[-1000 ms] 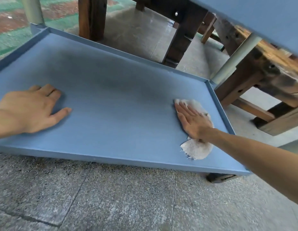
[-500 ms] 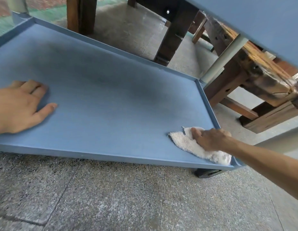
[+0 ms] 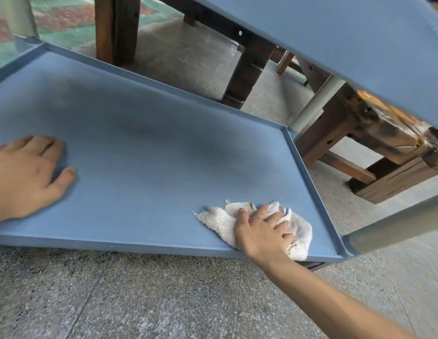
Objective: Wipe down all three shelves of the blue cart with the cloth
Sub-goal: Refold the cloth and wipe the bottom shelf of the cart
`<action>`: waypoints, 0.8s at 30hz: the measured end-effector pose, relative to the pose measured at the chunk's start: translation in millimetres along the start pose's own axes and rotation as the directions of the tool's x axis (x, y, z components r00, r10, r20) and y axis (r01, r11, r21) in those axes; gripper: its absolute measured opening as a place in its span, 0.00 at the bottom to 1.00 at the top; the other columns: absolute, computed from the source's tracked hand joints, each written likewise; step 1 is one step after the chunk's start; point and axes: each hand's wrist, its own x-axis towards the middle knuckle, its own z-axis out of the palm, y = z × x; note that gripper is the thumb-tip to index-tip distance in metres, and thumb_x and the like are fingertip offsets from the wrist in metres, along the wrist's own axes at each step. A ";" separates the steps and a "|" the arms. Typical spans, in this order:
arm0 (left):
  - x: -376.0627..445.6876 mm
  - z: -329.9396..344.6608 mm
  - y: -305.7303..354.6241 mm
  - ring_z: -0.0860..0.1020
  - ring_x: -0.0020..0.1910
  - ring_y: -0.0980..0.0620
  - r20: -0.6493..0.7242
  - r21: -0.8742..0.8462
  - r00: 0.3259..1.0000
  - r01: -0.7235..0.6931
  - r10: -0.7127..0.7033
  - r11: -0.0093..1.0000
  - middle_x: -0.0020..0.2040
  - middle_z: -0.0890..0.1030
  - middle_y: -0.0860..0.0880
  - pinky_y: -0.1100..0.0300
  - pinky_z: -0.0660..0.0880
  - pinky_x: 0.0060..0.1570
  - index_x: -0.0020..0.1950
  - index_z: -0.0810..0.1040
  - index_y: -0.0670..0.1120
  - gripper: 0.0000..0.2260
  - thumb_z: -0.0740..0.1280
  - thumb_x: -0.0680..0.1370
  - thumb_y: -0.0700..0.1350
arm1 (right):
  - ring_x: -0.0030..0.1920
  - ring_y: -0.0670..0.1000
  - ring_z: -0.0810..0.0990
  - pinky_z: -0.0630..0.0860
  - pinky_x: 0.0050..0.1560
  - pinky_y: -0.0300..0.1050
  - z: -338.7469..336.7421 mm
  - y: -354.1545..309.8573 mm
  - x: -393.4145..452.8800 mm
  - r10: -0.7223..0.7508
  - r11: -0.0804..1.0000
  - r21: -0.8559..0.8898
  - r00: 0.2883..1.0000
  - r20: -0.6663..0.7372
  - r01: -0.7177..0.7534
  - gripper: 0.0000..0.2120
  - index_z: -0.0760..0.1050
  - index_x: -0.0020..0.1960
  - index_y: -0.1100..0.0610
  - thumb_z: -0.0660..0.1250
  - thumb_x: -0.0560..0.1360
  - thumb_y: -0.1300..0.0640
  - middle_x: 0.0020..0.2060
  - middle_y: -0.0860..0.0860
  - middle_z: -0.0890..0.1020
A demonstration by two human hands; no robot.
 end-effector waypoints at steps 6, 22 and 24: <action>-27.3 -103.4 40.4 0.79 0.62 0.40 0.030 0.057 1.000 0.009 -0.010 0.998 0.68 0.77 0.49 0.44 0.78 0.56 0.68 0.74 0.50 0.37 0.48 0.72 0.74 | 0.81 0.68 0.36 0.39 0.78 0.65 14.2 -84.5 -30.2 -0.314 0.946 -0.062 0.947 0.071 0.318 0.39 0.36 0.83 0.56 0.41 0.81 0.35 0.81 0.64 0.38; -32.8 -139.1 20.6 0.79 0.62 0.58 0.225 -0.911 0.953 0.280 -0.205 0.302 0.59 0.83 0.52 0.63 0.69 0.64 0.57 0.82 0.47 0.17 0.54 0.84 0.50 | 0.80 0.67 0.34 0.40 0.76 0.66 48.8 -282.2 -110.5 -0.770 0.628 0.221 0.636 0.045 0.746 0.40 0.40 0.83 0.53 0.53 0.80 0.36 0.81 0.66 0.40; -25.6 -130.2 12.1 0.80 0.60 0.57 0.212 -0.907 0.946 0.285 -0.246 0.311 0.58 0.84 0.52 0.53 0.69 0.69 0.55 0.82 0.48 0.19 0.55 0.83 0.56 | 0.82 0.63 0.44 0.49 0.76 0.66 49.0 -280.1 -111.4 -0.925 0.374 0.178 0.380 0.003 0.910 0.39 0.46 0.81 0.51 0.57 0.79 0.34 0.81 0.63 0.54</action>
